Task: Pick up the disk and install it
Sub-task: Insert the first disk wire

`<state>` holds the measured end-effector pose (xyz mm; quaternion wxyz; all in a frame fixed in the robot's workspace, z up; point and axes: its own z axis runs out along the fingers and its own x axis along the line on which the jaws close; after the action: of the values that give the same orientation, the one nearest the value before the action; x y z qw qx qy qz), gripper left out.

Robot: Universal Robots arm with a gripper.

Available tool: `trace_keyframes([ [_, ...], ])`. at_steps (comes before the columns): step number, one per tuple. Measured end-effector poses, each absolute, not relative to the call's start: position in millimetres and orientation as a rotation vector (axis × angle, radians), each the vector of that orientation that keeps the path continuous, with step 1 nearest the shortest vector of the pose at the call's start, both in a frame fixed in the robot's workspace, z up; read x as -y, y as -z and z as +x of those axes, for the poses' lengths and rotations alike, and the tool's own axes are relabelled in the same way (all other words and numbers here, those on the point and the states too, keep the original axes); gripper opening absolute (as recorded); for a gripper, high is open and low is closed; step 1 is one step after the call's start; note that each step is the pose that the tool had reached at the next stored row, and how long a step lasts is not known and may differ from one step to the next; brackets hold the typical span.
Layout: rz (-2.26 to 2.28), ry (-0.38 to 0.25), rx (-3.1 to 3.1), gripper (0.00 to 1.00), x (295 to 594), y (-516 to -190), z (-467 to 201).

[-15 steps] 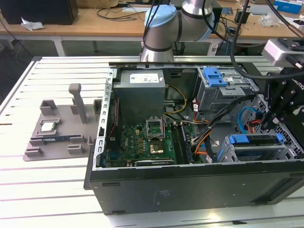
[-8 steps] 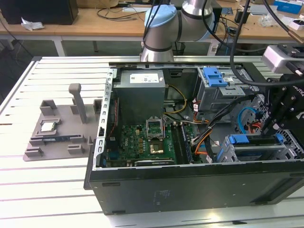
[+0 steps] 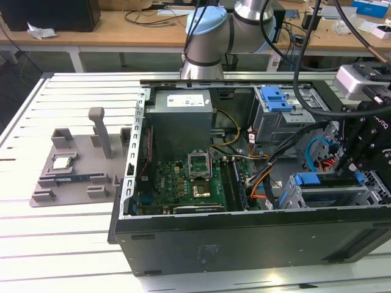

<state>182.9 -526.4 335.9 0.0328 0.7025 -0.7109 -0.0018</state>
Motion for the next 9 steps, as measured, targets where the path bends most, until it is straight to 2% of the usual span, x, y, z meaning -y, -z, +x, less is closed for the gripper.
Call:
trace_keyframes([
  [4, 2.162, 0.006, 2.188, 0.18, 526.5, -335.5, 182.9],
  [5, 2.162, 0.006, 2.188, 0.25, 526.5, -335.5, 182.9],
  [9, 2.162, 0.005, 2.188, 0.25, 525.7, -345.2, 182.9],
])
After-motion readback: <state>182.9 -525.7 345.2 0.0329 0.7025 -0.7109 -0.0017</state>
